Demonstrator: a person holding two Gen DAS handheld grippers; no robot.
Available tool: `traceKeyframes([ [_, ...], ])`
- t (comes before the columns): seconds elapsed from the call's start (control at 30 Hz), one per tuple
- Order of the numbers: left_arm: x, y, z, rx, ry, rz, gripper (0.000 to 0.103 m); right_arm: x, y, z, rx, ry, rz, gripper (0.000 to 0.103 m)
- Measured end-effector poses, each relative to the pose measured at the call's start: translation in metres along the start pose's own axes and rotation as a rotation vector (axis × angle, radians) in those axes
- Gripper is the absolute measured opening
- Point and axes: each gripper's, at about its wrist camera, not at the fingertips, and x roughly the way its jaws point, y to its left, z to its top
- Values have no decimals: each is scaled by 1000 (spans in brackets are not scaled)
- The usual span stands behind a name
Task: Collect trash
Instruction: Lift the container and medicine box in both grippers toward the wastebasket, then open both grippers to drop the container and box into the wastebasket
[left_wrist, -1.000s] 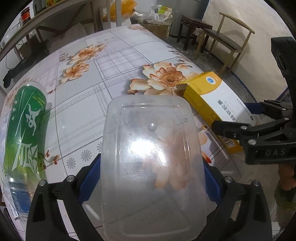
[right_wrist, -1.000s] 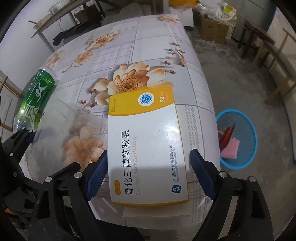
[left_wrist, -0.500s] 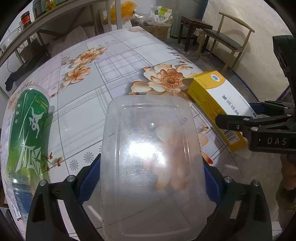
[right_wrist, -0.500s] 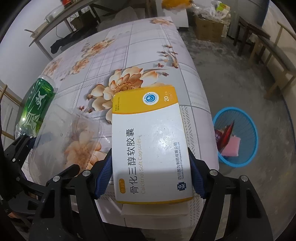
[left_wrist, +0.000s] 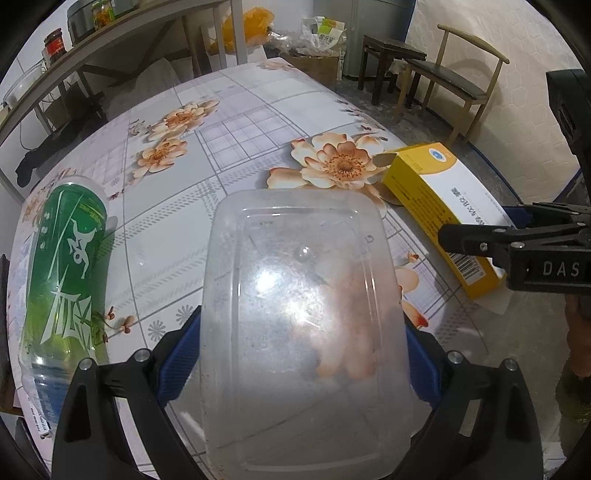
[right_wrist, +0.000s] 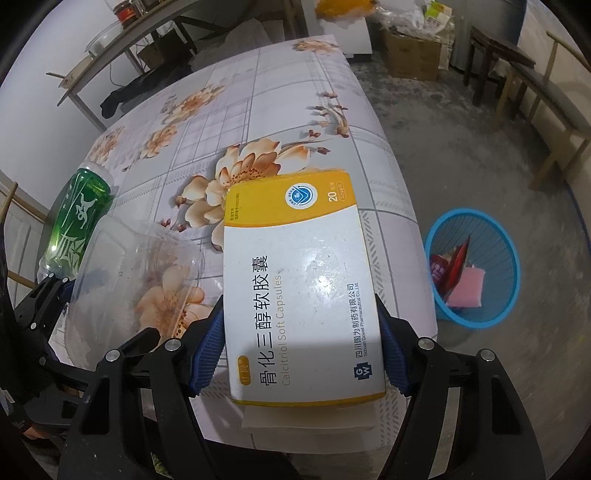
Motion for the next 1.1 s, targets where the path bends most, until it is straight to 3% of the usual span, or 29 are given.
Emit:
traceKeyframes([
  [0.33, -5, -2, 2, 1, -16, 0, 93, -3, -5, 0, 25, -19, 17, 68],
  [0.5, -16, -1, 9, -19, -48, -59, 92, -25, -27, 3, 92, -103, 47, 68],
  [0.63, -28, -6, 29, 3, -103, -90, 92, -58, -73, 4, 229, -202, 8, 68],
  [0.8, -40, -25, 69, 44, -162, -152, 91, -96, -154, -19, 470, -303, -35, 68],
  [0.93, -40, -53, 104, 75, -155, -261, 90, -103, -208, -51, 637, -319, -22, 68],
  [1.1, -20, -100, 144, 117, -98, -355, 90, -79, -254, -79, 795, -270, 59, 68],
])
